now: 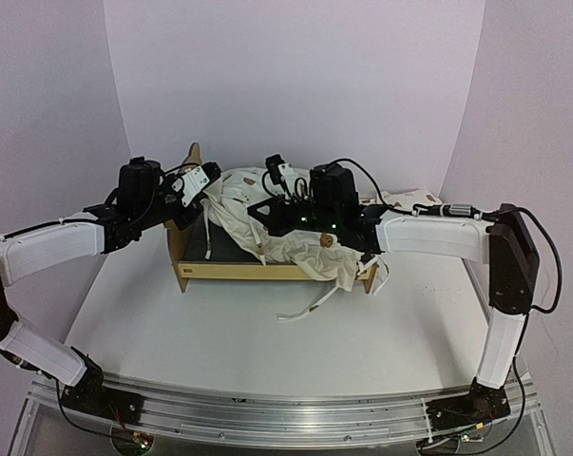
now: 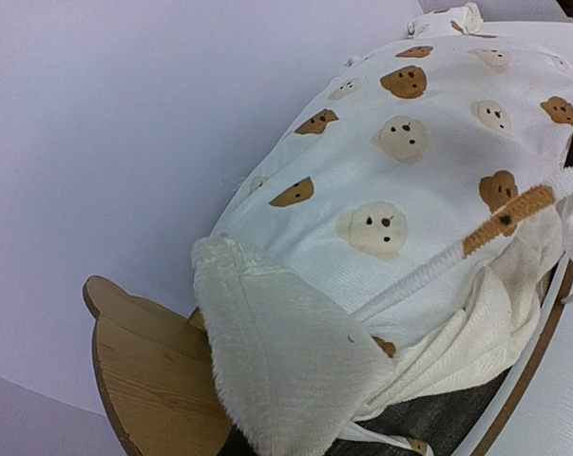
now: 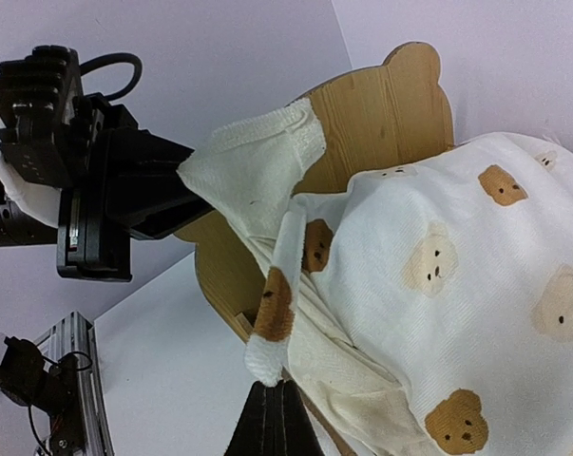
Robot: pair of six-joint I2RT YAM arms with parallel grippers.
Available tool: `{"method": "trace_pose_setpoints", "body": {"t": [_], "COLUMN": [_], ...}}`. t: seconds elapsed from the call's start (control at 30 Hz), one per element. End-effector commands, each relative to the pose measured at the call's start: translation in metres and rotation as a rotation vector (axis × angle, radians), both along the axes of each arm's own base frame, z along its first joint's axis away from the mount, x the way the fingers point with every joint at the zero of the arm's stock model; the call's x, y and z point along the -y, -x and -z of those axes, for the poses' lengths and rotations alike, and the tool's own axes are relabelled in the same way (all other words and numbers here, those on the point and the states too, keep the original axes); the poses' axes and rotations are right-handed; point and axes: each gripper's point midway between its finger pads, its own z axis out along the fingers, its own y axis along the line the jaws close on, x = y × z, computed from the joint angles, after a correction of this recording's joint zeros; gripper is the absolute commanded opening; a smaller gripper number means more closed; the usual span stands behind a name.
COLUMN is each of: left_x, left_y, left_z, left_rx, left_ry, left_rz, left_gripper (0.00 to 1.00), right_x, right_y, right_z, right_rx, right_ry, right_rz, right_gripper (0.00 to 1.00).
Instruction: Set up the pet bed
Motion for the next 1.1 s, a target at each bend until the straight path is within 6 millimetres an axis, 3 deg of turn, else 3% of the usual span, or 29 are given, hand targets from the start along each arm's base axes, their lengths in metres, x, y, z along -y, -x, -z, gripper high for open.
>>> {"method": "trace_pose_setpoints", "body": {"t": [0.0,0.23,0.5,0.67,1.07], "left_x": [-0.001,-0.002,0.005,0.020,0.022], "left_y": [0.005,0.017,0.024,0.034,0.020], "left_z": [-0.021,0.003,0.004,-0.002,0.054], "left_rx": [-0.027,-0.139,-0.192,-0.220,-0.256], "left_ry": [0.067,0.083,0.110,0.135,0.042], "left_rz": [0.002,0.007,0.040,0.104,0.090], "left_gripper": [0.00,0.00,0.00,0.00,0.00], "right_x": [0.008,0.007,0.007,0.007,0.008], "right_y": [0.004,0.003,0.003,0.003,0.004], "right_z": [-0.036,-0.036,-0.035,-0.033,-0.031], "right_rx": [0.050,0.048,0.043,0.040,0.036], "right_ry": [-0.064,-0.066,-0.066,-0.063,-0.061], "right_rz": [0.002,0.006,0.007,0.007,0.004], "right_gripper": [0.00,0.00,0.00,0.00,0.00]}}
